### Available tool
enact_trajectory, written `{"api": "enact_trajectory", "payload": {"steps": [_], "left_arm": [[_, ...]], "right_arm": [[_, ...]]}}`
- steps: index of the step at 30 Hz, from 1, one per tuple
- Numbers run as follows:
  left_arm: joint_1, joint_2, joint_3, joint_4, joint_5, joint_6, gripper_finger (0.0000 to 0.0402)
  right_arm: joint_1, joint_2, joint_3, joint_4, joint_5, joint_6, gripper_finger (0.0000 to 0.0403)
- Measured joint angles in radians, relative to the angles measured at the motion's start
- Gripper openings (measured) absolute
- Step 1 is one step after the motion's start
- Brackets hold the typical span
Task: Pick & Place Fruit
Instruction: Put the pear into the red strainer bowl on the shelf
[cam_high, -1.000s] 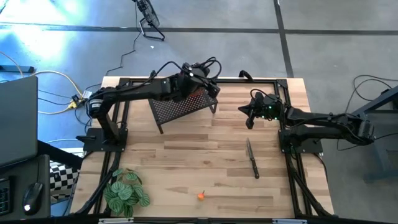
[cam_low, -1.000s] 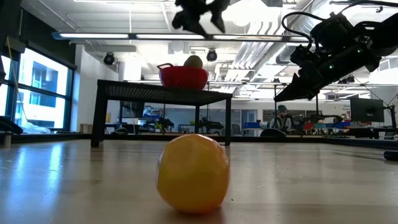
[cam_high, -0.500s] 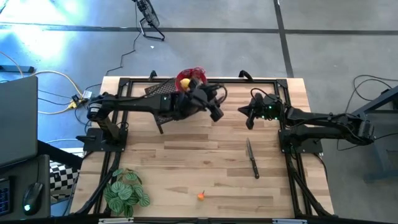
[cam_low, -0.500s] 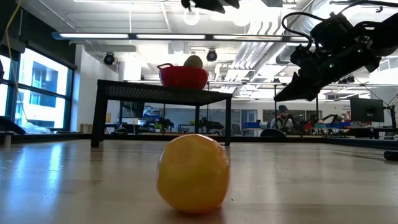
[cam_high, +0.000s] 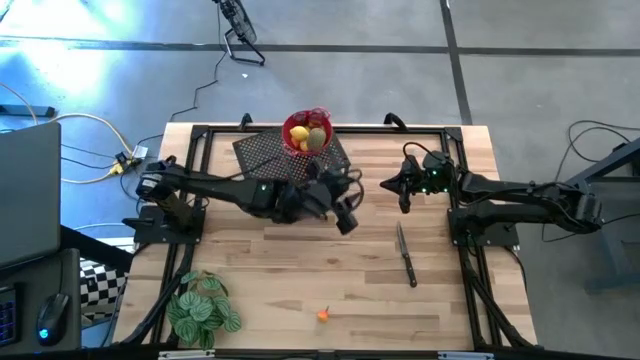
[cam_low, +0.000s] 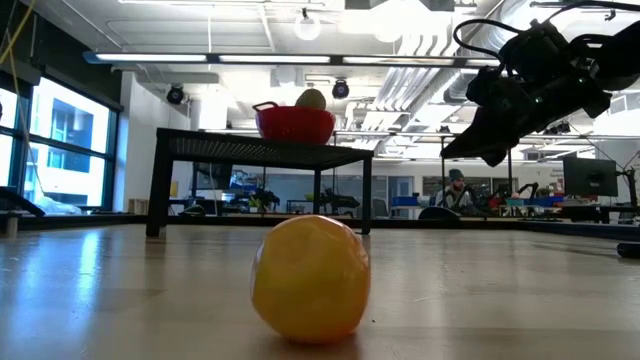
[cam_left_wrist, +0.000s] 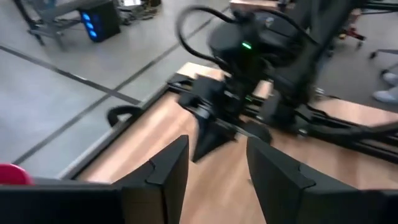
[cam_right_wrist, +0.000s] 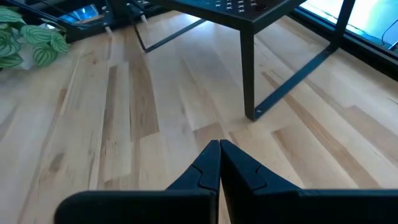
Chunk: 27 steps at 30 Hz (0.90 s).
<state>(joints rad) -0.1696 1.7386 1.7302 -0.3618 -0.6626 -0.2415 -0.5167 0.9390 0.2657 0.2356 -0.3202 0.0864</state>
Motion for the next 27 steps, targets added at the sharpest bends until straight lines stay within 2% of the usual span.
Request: {"api": "enact_trajectory", "payload": {"steps": [12, 24, 27], "left_arm": [[-0.102, 0.000, -0.159, 0.094, -0.002, -0.130, 0.0143], [-0.120, 0.000, -0.227, 0.127, 0.004, -0.134, 0.0143], [-0.120, 0.000, -0.227, 0.128, 0.036, -0.134, 0.0143]], "right_arm": [[0.000, 0.000, 0.000, 0.000, 0.006, -0.001, 0.0002], [0.000, 0.000, 0.000, 0.000, 0.006, 0.000, 0.0002], [0.000, 0.000, 0.000, 0.000, 0.006, 0.000, 0.0002]]}}
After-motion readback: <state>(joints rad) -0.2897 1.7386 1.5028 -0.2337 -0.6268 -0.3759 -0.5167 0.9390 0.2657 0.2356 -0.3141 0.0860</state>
